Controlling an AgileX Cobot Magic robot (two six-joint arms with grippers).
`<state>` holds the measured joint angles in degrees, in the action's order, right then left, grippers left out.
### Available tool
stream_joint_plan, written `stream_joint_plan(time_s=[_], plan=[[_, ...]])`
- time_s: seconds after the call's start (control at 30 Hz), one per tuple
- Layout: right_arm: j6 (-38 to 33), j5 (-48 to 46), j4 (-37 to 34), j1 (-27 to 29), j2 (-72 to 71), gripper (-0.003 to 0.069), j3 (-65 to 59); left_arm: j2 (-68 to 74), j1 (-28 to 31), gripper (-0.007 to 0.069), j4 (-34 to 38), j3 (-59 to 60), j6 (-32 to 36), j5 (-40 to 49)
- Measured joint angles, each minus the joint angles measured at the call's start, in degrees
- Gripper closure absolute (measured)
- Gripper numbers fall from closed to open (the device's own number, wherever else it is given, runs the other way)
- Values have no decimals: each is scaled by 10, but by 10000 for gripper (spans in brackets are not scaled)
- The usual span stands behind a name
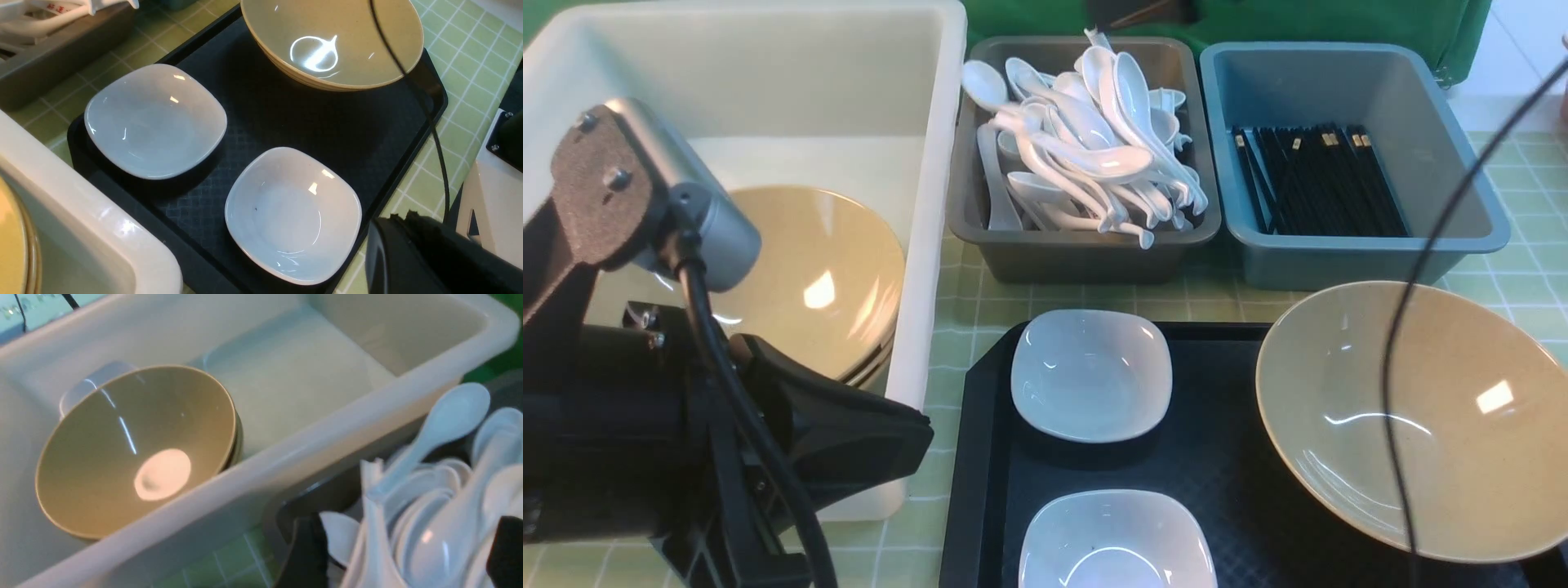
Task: On green table put chopsticks spoon bowls plates into blue grey white boxes.
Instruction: 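Place the white spoon into the bin of spoons with the right gripper, then grasp the large bowl on the tray by its rim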
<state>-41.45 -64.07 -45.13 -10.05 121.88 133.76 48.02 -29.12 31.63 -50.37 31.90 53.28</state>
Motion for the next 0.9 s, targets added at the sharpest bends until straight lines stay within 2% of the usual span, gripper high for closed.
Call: stream_joint_plan(time_s=[0.1,0.13,0.17,0.27,0.33,0.4,0.47,0.57,0.73,0.9], plan=[[42,-19,81,-1,-52,186,1,0,0,626,4,0,-2,2],[62,-25,121,-8,-83,227,-2,0,0,626,6,0,-2,2],[62,-25,121,-8,-83,227,-2,0,0,626,6,0,-2,2],[117,-28,227,-49,-166,351,-31,0,0,626,13,0,-2,-5],[137,-29,266,-67,-199,398,-53,0,0,626,17,0,-2,-19],[162,-29,331,-102,-257,498,-119,0,0,626,31,0,-2,-54],[165,-29,340,-108,-283,535,-162,1,0,626,37,0,-2,-68],[176,-22,352,-116,-370,613,-329,11,0,624,67,0,-3,-86],[195,39,352,-116,-508,636,-549,59,0,616,98,0,-28,-74],[241,67,348,-116,-668,636,-720,134,-3,521,109,-7,-46,-51]])
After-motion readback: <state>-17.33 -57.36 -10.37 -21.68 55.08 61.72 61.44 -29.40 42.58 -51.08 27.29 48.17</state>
